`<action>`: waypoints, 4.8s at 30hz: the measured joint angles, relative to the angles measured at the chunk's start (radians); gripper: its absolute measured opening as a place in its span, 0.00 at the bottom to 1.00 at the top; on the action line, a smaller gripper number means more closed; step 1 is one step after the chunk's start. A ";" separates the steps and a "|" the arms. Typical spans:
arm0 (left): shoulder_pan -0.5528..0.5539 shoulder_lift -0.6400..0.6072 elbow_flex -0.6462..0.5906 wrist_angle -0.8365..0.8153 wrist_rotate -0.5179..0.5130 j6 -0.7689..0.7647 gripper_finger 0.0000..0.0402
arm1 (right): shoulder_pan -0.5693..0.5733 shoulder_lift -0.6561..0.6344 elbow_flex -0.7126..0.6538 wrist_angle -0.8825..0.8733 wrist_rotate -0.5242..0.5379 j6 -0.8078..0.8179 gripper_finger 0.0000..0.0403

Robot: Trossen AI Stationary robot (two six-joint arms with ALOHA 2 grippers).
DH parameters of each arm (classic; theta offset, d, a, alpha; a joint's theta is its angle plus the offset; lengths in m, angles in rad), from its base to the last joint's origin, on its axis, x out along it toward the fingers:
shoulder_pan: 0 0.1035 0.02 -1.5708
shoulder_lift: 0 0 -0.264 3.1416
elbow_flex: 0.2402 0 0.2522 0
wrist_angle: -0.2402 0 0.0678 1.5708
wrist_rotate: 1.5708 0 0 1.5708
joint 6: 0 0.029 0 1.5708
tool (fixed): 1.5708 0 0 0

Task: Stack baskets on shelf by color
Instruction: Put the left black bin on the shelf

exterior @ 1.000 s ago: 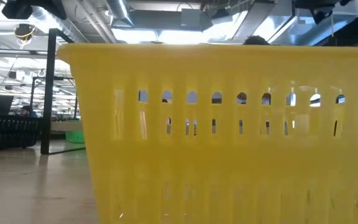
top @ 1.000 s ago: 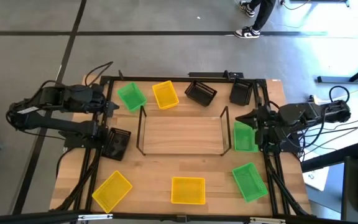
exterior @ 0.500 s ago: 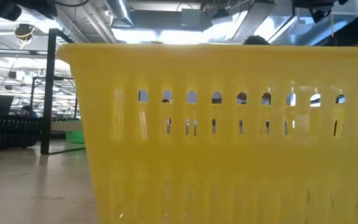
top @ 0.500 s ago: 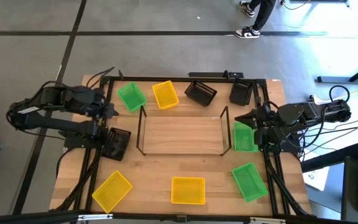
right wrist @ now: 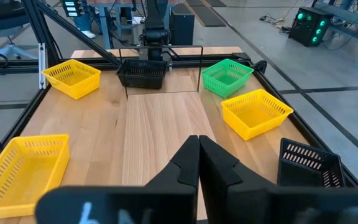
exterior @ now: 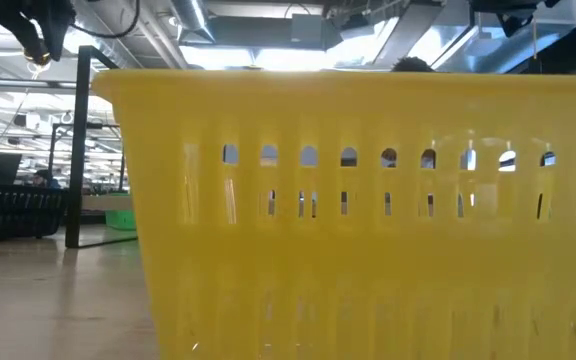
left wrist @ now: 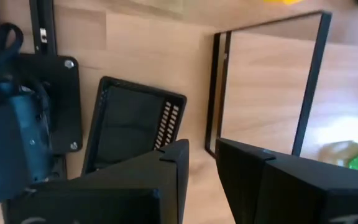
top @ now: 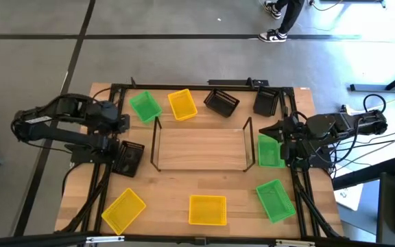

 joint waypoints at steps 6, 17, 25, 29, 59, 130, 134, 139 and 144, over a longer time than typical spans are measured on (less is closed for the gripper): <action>-0.001 0.073 0.000 0.005 0.145 0.120 0.17 | 0.000 0.000 0.000 0.000 0.000 0.000 0.01; -0.184 0.182 0.000 0.038 0.325 0.355 0.17 | 0.000 0.000 0.000 0.000 -0.001 -0.002 0.01; -0.425 0.195 0.000 0.076 0.219 0.369 0.17 | 0.000 0.000 0.000 0.012 -0.001 -0.005 0.01; -0.531 0.195 0.000 0.090 0.135 0.374 0.17 | 0.000 0.000 0.000 0.014 -0.001 -0.028 0.01; -0.815 0.280 -0.400 0.530 0.024 0.596 0.17 | 0.000 0.000 0.000 0.013 -0.001 -0.031 0.01; -0.790 0.278 -0.522 0.674 -0.036 0.450 0.01 | 0.000 0.000 -0.001 0.014 0.019 -0.034 0.01; -0.789 0.278 -0.420 0.548 -0.062 0.443 0.00 | 0.000 0.000 -0.001 0.014 0.019 -0.034 0.01; -0.789 0.278 -0.233 0.292 -0.080 0.464 0.00 | 0.000 0.000 -0.001 0.014 0.020 -0.035 0.01; -0.789 0.278 -0.005 0.044 -0.156 0.458 0.00 | 0.000 0.000 -0.001 0.014 0.020 -0.033 0.01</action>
